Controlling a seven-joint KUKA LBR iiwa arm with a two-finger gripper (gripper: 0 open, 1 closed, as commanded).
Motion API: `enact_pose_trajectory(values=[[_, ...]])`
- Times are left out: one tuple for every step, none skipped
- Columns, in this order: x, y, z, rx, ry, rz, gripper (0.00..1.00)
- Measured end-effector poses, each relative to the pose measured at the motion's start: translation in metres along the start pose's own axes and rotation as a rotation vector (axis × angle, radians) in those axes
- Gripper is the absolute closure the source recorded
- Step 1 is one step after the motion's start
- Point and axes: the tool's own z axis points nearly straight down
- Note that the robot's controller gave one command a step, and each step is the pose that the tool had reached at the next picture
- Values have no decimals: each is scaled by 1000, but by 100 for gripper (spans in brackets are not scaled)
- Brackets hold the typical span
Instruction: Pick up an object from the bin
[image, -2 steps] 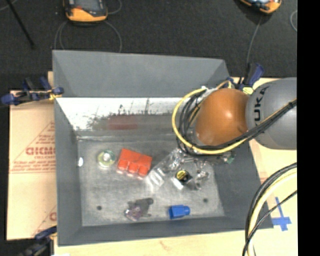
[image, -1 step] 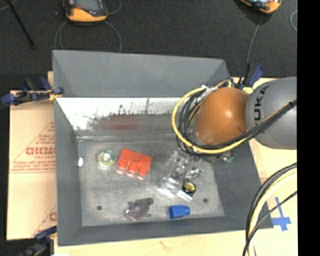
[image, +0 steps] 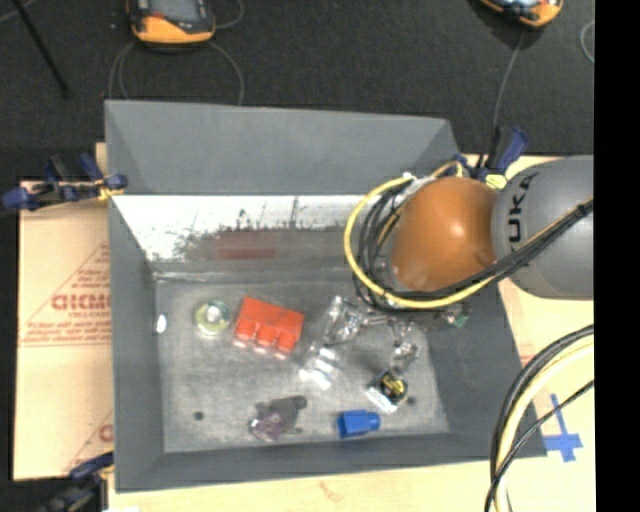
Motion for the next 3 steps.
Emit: enact_pose_trajectory(values=[[-29,72,-40,-1,-1,-106,0],[-34,106,-21,39,-20,-397,0],[-43,111,-23,40,-40,-408,100]])
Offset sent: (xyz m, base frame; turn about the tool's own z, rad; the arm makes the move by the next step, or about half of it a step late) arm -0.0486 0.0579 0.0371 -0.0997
